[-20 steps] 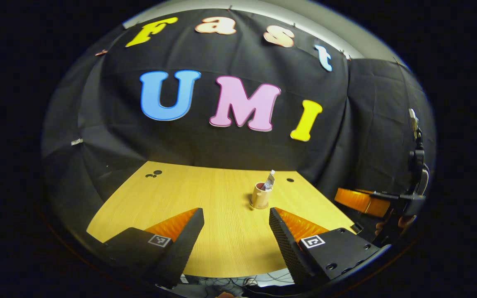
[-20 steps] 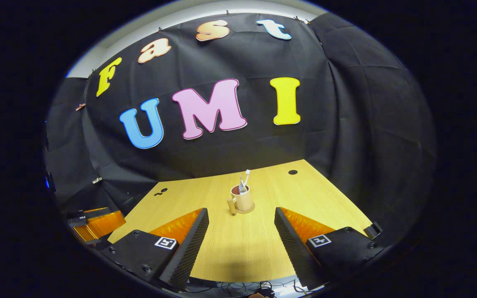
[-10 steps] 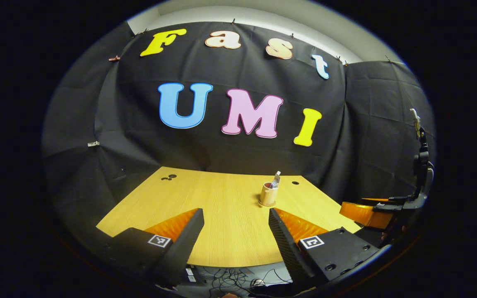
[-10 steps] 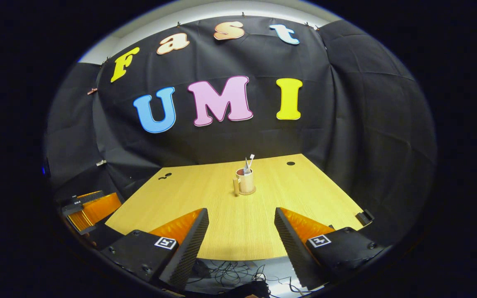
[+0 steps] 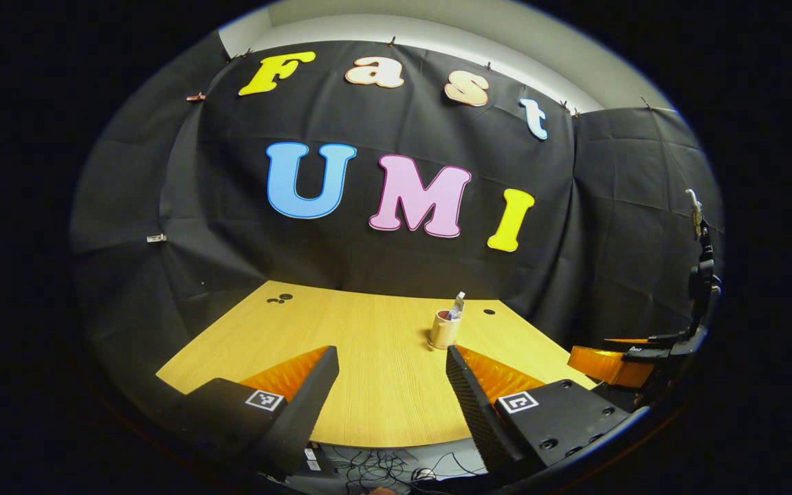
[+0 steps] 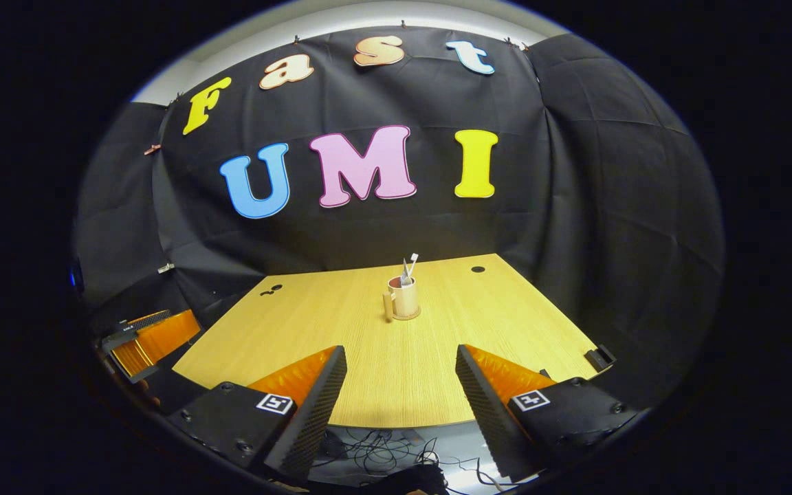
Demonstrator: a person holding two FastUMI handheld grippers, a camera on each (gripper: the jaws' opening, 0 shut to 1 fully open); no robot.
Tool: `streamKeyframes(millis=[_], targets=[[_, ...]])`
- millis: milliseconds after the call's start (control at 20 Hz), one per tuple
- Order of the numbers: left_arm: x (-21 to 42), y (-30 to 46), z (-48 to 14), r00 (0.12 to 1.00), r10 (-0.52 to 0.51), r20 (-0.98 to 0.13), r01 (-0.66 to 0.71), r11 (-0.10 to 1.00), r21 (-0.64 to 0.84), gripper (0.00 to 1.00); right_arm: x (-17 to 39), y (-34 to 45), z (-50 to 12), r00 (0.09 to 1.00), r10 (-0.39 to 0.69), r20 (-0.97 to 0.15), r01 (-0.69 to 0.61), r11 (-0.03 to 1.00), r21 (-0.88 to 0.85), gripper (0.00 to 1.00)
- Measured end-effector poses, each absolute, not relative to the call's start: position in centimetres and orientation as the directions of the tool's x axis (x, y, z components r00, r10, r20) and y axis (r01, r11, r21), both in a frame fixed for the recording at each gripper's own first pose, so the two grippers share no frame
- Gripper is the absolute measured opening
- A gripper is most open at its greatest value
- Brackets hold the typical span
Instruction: Put the toothbrush and toothpaste on the desktop into the cup, then pick up the cup and place it on the coaster on the desktop.
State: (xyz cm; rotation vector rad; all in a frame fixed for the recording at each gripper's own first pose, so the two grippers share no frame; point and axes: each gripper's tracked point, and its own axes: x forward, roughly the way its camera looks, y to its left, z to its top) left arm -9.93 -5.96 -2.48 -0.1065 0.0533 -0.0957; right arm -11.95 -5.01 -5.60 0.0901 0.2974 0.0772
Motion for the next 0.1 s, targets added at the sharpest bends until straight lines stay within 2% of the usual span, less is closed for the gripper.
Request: streamKeyframes(millis=[100], targets=[[-10.13, -6.07, -3.08, 0.992, -0.109, -0.066, 0.101, 0.989, -0.108, 0.98, -11.95, -5.19, -5.79, 0.951, 0.082, -0.299, -0.056, 0.994, 0.094, 0.98]])
